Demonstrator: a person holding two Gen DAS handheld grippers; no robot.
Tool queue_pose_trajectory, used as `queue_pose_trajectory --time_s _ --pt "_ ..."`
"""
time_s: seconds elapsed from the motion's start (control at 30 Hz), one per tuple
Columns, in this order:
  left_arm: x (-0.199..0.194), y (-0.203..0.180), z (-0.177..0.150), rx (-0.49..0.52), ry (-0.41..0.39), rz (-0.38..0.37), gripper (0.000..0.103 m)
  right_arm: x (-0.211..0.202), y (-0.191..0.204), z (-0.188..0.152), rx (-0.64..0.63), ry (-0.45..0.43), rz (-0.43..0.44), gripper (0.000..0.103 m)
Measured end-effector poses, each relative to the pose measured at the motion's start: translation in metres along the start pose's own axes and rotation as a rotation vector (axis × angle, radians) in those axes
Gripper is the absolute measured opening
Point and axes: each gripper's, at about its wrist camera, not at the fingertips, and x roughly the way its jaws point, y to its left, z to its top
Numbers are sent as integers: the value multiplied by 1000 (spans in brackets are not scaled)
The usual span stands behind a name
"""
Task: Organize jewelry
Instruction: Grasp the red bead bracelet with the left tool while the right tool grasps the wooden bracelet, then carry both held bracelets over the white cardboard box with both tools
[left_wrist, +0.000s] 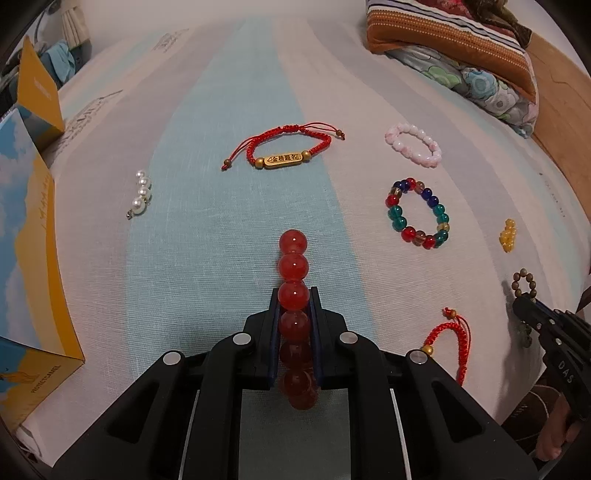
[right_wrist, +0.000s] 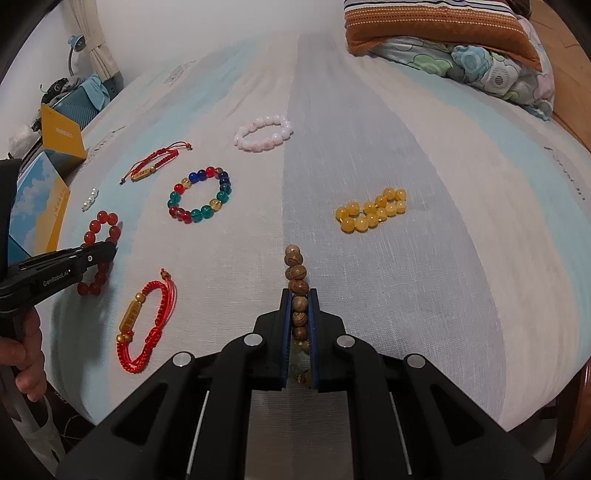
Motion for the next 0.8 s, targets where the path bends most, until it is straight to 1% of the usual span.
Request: queue_pose_trajectory --time_s 0.27,0.4,0.5,0.6,0.8 --pt "-10 -3 -1 2 1 -17 13 -13 2 -1 7 -31 8 7" --pt "-23 -3 -2 0 -17 -11 13 -21 8 -2 1 -48 10 7" --pt "-35 -2 -4 7 -45 -8 13 -26 11 -2 4 -52 -3 7" --pt "-47 2 -7 2 -57 -7 13 -32 16 0 3 -62 -17 7" --pt "-63 9 -12 -10 -72 -3 13 -40 24 7 4 -70 -16 7"
